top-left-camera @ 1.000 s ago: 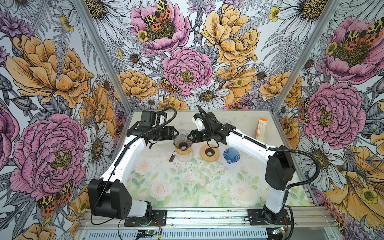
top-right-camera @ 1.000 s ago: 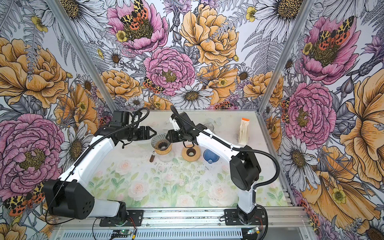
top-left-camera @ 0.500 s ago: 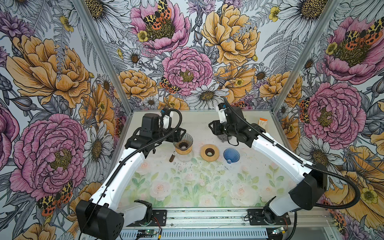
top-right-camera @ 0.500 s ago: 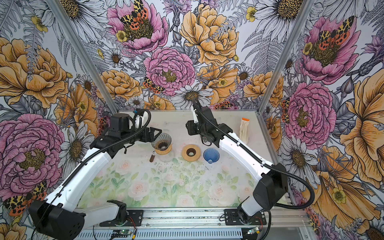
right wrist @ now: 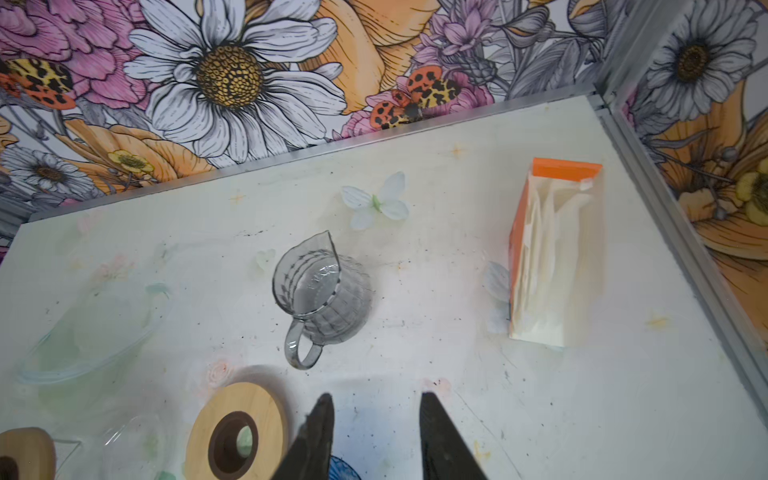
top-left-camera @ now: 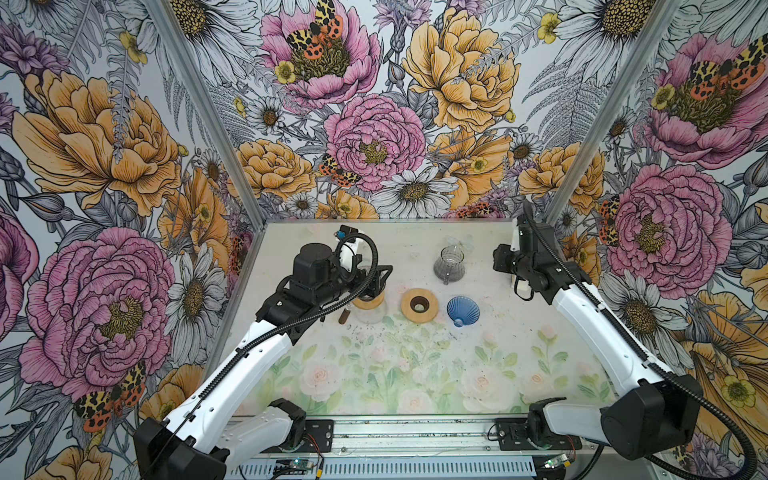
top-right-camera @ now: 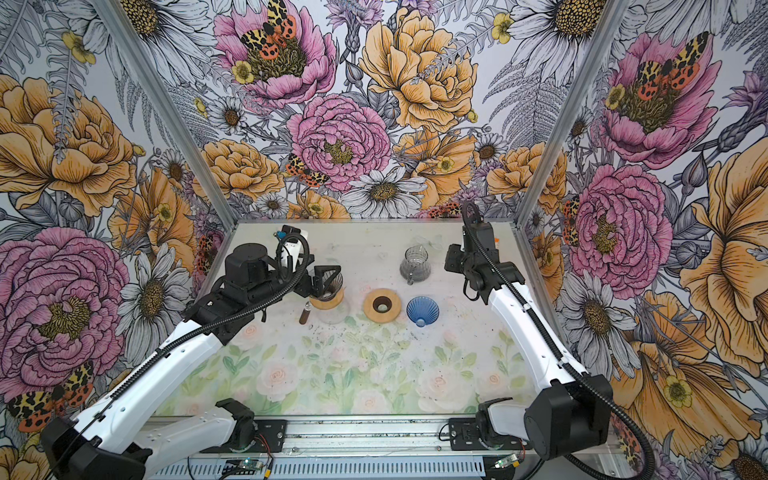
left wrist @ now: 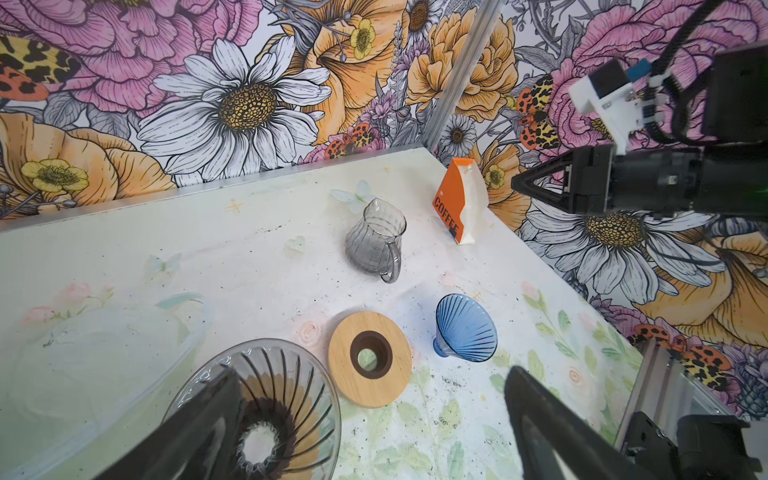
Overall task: Place the coffee filter in the dripper
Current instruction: 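Move the right gripper to the orange filter box while left arm rises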
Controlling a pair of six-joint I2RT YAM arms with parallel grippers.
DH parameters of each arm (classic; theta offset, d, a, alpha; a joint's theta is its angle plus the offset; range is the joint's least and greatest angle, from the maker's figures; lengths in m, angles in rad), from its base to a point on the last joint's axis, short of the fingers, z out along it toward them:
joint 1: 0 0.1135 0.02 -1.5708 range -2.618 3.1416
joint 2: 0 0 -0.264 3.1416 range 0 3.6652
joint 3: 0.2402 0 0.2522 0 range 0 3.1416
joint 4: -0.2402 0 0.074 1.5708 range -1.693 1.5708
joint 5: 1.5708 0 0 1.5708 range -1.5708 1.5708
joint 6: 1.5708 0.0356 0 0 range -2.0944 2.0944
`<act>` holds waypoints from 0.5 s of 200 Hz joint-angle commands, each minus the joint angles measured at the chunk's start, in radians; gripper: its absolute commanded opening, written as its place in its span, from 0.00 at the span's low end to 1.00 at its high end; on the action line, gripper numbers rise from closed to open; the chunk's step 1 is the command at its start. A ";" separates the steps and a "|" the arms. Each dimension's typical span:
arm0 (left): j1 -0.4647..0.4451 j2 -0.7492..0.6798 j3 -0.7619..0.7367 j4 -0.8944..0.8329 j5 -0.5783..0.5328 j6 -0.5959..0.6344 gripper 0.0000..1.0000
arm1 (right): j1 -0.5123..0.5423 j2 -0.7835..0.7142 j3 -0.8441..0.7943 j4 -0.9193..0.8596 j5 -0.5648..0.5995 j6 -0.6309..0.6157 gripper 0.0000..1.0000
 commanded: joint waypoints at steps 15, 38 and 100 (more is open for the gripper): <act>-0.040 0.018 -0.012 0.075 -0.057 -0.019 0.99 | -0.094 0.005 -0.040 -0.001 0.039 -0.019 0.32; -0.049 0.044 -0.007 0.075 -0.059 -0.028 0.99 | -0.153 0.031 -0.058 0.008 0.042 -0.022 0.29; -0.054 0.084 0.012 0.078 -0.055 -0.028 0.99 | -0.289 0.159 -0.094 0.127 -0.025 -0.028 0.22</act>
